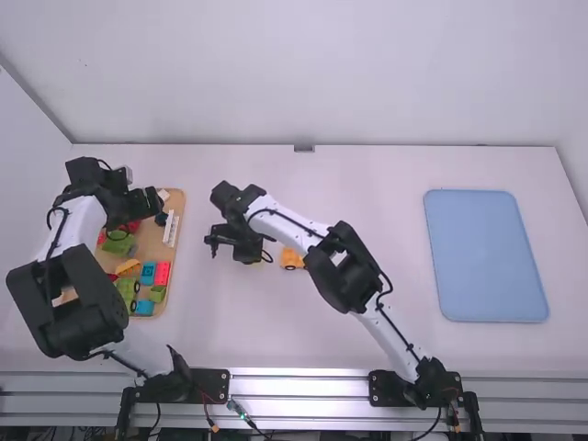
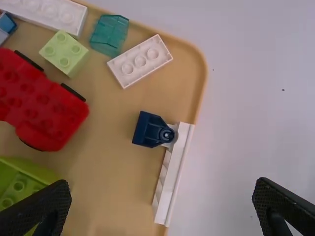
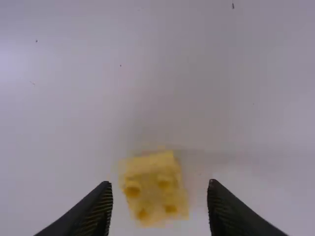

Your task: Assemble lego blocks to make yellow taxi

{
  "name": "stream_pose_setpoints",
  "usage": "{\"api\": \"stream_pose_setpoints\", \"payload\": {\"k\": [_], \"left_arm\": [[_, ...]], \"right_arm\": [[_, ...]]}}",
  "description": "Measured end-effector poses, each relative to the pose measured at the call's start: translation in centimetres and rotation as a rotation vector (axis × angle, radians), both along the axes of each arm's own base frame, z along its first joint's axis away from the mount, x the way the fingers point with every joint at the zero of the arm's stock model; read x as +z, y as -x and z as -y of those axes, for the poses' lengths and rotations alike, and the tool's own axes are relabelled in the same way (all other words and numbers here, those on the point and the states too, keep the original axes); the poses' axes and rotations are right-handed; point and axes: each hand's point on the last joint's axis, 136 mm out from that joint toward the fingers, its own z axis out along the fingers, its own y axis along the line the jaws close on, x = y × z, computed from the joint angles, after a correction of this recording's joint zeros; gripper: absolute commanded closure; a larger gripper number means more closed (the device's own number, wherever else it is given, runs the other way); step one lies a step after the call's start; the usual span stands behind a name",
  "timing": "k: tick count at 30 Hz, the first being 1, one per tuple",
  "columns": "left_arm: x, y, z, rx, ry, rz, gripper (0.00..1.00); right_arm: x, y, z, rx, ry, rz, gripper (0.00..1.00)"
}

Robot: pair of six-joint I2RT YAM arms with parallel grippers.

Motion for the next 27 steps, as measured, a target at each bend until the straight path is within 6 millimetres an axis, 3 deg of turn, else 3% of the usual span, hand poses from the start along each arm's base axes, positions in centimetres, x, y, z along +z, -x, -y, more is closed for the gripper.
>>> {"api": "stream_pose_setpoints", "payload": {"k": [2, 3, 4, 5, 6, 14, 19, 25, 27], "left_arm": [[0.0, 0.0, 0.0, 0.0, 0.0, -0.001, 0.01], [0.0, 0.0, 0.0, 0.0, 0.001, -0.002, 0.01], [0.0, 0.1, 0.0, 0.0, 0.001, -0.003, 0.01], [0.0, 0.1, 0.0, 0.0, 0.001, -0.003, 0.01], [0.0, 0.0, 0.0, 0.0, 0.001, -0.002, 0.01], [0.0, 0.0, 0.0, 0.0, -0.001, 0.001, 0.01], [0.1, -0.2, 0.3, -0.038, -0.005, 0.012, 0.01], [0.8, -0.6, 3.6, -0.27, 0.05, 0.084, 0.01], [1.4, -1.1, 5.5, -0.393, 0.06, 0.137, 0.01]], "right_arm": [[0.0, -0.1, 0.1, -0.002, 0.0, 0.0, 0.42], [0.0, -0.1, 0.1, -0.005, 0.0, -0.001, 0.31], [0.0, -0.1, 0.1, -0.006, 0.0, 0.0, 0.14], [0.0, -0.1, 0.1, -0.004, -0.001, 0.0, 0.05], [0.0, -0.3, 0.0, -0.004, -0.006, 0.004, 0.01], [0.3, -0.8, -0.1, -0.009, -0.016, 0.013, 0.01], [2.4, -1.8, 0.3, -0.035, -0.068, -0.034, 0.01], [4.9, -4.2, 3.2, -0.095, -0.163, -0.126, 0.01], [6.2, -6.1, 5.1, -0.144, -0.204, -0.129, 0.01]]}}
